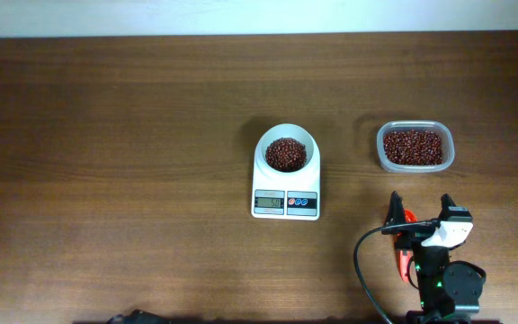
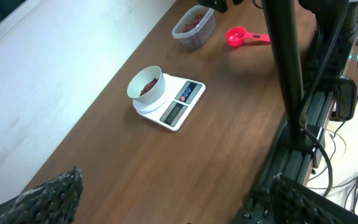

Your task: Scoop and weigh 50g on scale

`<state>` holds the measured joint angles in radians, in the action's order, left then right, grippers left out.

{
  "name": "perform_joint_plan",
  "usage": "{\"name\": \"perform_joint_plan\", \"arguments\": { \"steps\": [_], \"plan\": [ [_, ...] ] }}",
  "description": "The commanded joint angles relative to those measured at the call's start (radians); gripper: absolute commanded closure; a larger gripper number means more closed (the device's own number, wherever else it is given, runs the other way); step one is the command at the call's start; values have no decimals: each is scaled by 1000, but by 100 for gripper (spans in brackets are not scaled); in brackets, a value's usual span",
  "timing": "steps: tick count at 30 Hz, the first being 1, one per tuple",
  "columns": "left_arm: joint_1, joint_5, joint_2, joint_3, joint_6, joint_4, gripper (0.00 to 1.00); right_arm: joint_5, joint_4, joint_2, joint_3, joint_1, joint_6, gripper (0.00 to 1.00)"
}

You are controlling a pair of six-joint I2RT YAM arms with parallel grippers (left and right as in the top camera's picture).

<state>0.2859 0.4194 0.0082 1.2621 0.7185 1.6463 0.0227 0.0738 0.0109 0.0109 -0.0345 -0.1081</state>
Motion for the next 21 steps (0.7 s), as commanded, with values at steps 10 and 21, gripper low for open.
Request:
{"name": "perform_joint_plan", "arguments": {
  "steps": [10, 21],
  "plan": [
    [-5, -105, -1, -872, -36, -1105, 1, -9, 5, -8, -5, 8, 0, 1],
    [-7, -510, 4, -1252, -673, -1566, 1, -9, 5, -8, -5, 8, 0, 1]
  ]
}}
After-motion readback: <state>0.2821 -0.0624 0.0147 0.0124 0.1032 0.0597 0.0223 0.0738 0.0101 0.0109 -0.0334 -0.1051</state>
